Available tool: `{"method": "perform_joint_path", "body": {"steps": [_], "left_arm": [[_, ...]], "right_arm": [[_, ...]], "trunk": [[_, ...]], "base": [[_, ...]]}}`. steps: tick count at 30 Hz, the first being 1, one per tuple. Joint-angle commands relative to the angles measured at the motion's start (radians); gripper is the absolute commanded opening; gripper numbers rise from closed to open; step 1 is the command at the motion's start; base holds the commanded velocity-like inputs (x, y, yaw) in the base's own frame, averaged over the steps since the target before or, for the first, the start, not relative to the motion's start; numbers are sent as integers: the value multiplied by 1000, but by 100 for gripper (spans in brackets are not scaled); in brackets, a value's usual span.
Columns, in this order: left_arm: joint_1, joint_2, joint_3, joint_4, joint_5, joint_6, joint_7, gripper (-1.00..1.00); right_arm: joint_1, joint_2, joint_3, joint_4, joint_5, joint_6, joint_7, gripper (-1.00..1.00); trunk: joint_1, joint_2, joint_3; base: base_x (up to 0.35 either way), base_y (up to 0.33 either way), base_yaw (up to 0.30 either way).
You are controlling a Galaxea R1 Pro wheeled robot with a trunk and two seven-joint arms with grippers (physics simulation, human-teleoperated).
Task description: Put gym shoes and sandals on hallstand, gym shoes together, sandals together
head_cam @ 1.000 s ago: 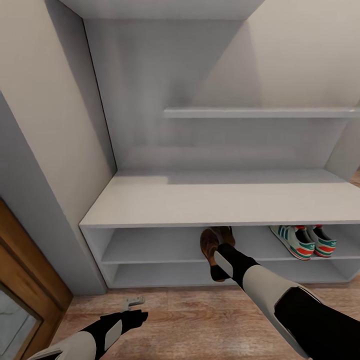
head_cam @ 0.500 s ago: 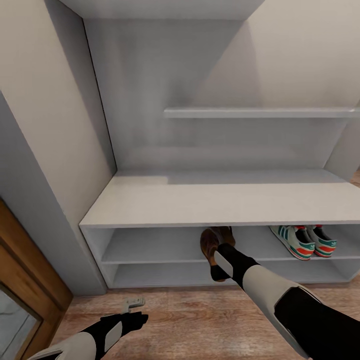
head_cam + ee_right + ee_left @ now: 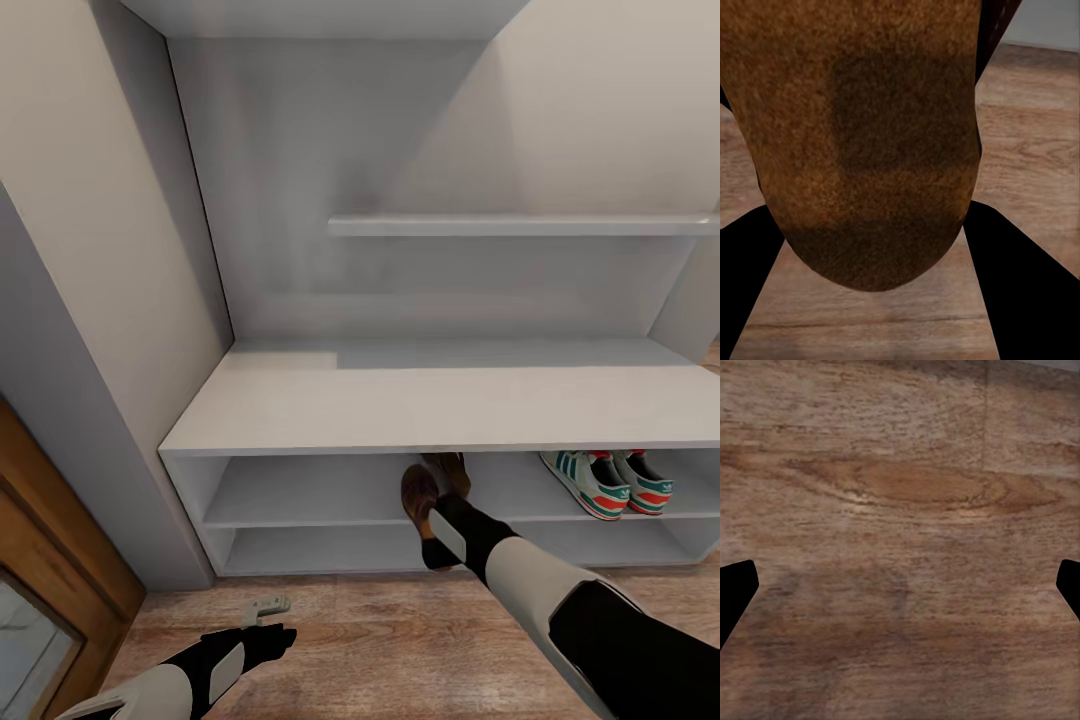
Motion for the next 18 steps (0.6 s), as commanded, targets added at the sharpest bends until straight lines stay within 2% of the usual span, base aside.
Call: {"method": "perform_joint_path", "body": {"steps": [1,9,18], "left_arm": [[0,0,8,-3,-9,7,-3,100],[0,0,8,-3,-8,7,-3,100],[0,0,8,-3,-8,7,-3,100]], "right_arm": [[0,0,6,-1,-11,-2,-8,-100],[3,-1,7,19,-11,-24,-8,-100],[3,-1,7,22,-11,-26,-8,-100]], "trunk": [[0,0,-1],[0,0,-1],[0,0,-1]], "base": [[0,0,0],[4,0,0],[84,0,0]]}}
